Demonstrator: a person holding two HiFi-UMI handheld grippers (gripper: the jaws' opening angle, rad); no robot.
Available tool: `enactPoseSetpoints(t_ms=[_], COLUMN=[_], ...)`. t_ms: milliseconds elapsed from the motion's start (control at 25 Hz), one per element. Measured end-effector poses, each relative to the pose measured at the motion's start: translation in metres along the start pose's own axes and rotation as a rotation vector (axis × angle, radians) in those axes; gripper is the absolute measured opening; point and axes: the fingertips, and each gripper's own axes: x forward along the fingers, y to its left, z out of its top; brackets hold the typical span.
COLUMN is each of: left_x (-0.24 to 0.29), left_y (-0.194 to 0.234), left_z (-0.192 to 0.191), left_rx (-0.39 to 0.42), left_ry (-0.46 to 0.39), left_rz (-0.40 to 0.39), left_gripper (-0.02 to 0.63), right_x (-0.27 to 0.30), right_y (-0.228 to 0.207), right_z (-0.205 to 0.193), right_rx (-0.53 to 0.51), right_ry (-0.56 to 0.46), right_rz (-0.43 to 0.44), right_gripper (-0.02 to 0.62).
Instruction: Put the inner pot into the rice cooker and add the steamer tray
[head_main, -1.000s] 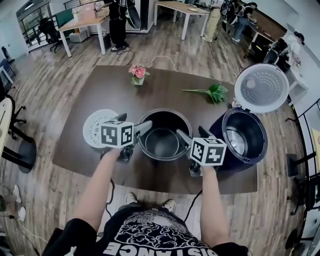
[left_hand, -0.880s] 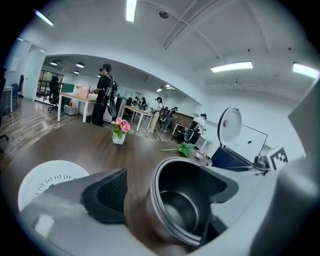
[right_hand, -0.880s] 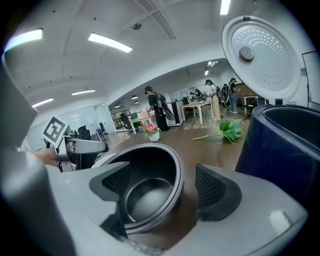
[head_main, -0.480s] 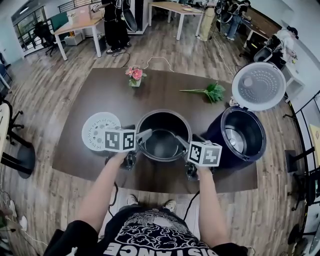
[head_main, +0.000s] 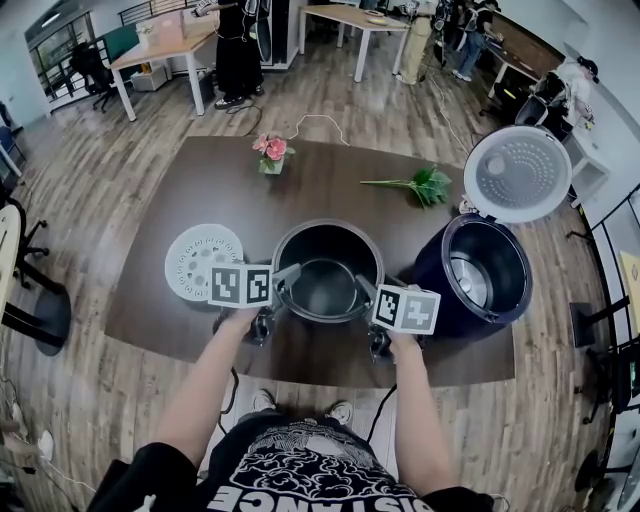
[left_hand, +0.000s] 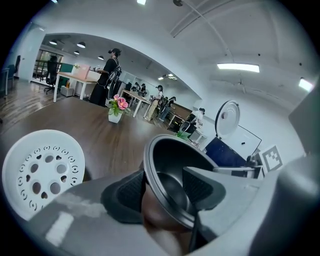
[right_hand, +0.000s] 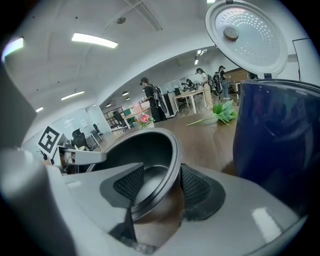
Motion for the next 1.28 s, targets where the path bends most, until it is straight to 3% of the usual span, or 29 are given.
enactPoseSetpoints(t_ms=[240,520,720,1280], left_x=[-0.002,-0.005,-0.007,-0.025], left_y=[0.008,0.01,0.007,-0.044], left_z=[-0.001,-0.001,0.003,0.064], left_rx=[0.033,0.013,-0.009,0.07], left_ry=[0.0,-0.015,-0.059,-0.197], left_rz=[0.067,0.075,0.073,0.003], left_gripper=[0.151,0.141,0.126,0.118], right_x=[0.0,-0.002,-0.01,-0.066], right_y=[-0.006,-0.007,-0.007,-0.002], right_z=[-0.004,-0.002,0.009,0.075], right_rx=[-0.008,0.041,0.019,-0.049], right_ry=[0.019,-0.02,-0.079,-0.27], right_rz=[-0.045,-0.065,-0.086,-0.111], right_gripper=[0.149,0.137,0.12,0.117])
